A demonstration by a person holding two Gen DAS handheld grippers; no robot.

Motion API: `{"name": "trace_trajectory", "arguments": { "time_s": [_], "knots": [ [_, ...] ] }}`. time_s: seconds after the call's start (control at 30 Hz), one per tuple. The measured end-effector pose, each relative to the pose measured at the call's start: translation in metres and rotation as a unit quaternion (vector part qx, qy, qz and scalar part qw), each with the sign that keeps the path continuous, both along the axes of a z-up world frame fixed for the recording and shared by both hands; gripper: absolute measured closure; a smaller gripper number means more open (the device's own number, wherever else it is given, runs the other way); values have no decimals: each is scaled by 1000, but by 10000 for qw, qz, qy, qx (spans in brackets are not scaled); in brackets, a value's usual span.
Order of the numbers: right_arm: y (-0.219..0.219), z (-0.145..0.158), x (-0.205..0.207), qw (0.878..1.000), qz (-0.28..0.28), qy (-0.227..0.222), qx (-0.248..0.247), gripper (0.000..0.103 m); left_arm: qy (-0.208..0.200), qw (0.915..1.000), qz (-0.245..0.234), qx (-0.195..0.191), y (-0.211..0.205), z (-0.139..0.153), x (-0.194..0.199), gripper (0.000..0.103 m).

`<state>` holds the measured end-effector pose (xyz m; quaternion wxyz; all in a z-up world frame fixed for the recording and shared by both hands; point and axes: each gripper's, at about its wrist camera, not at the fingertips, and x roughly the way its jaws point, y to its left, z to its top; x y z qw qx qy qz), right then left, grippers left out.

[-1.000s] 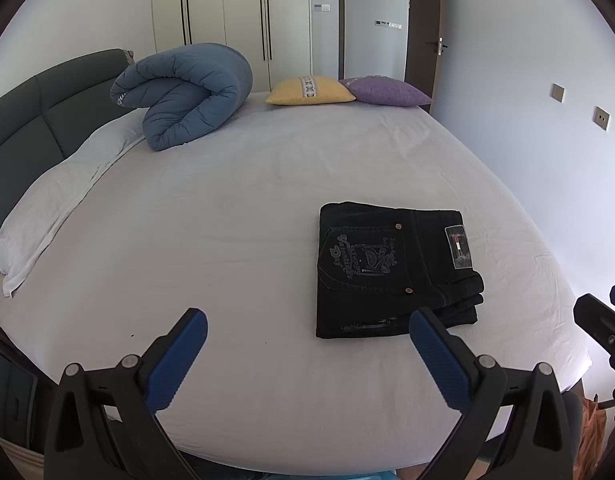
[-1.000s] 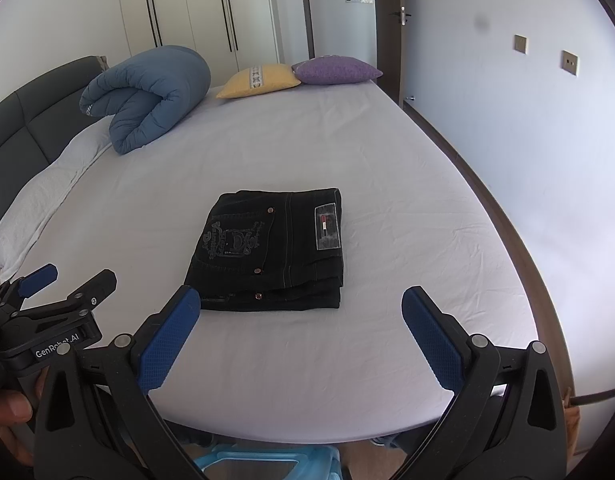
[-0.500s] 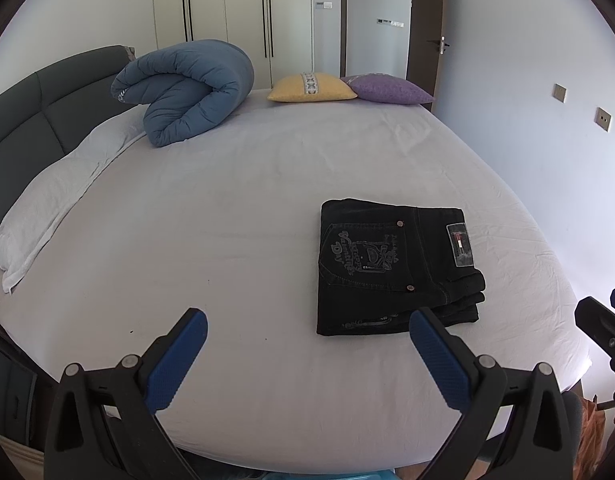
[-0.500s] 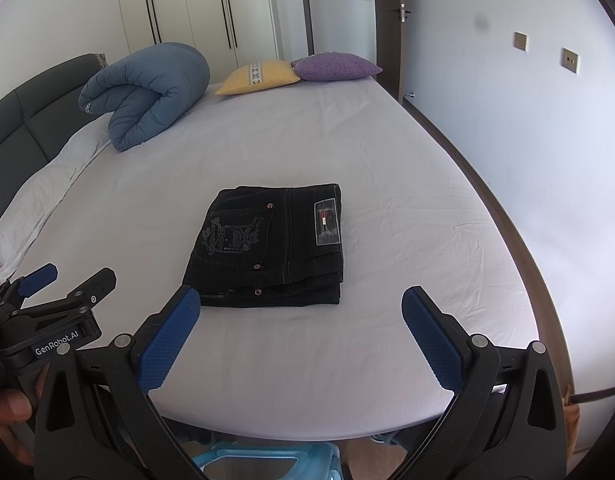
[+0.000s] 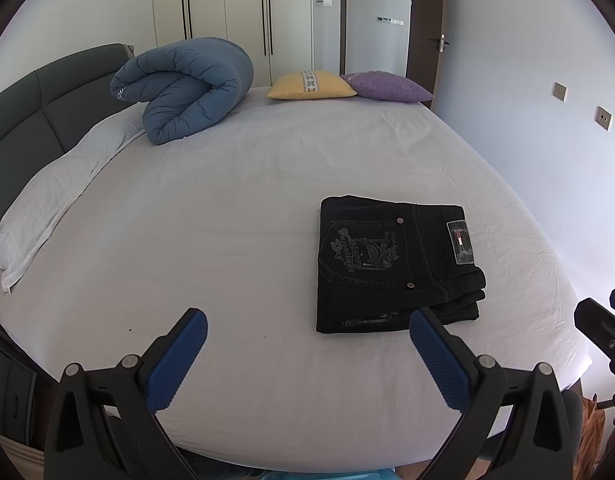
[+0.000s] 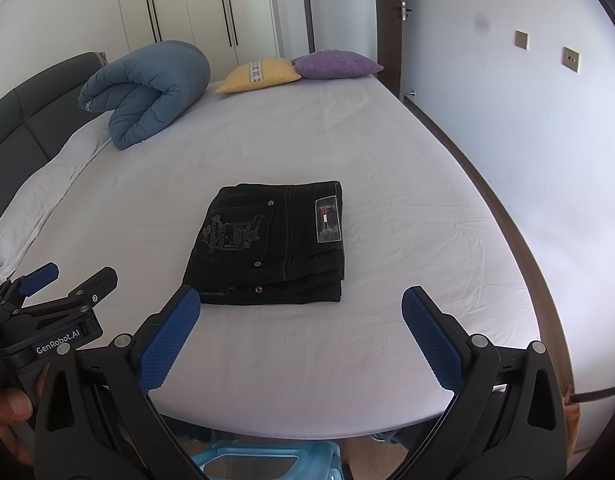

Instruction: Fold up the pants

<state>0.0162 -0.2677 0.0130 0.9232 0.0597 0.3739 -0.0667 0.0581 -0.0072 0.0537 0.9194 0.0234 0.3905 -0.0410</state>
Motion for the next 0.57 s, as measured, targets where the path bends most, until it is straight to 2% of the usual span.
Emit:
{"name": "trace_trajectory", "arguments": {
  "time_s": [0.57],
  "knots": [
    [4, -11, -6, 10000, 13, 48, 12, 0, 13, 10000, 17, -6, 5, -4, -2, 0]
  ]
}}
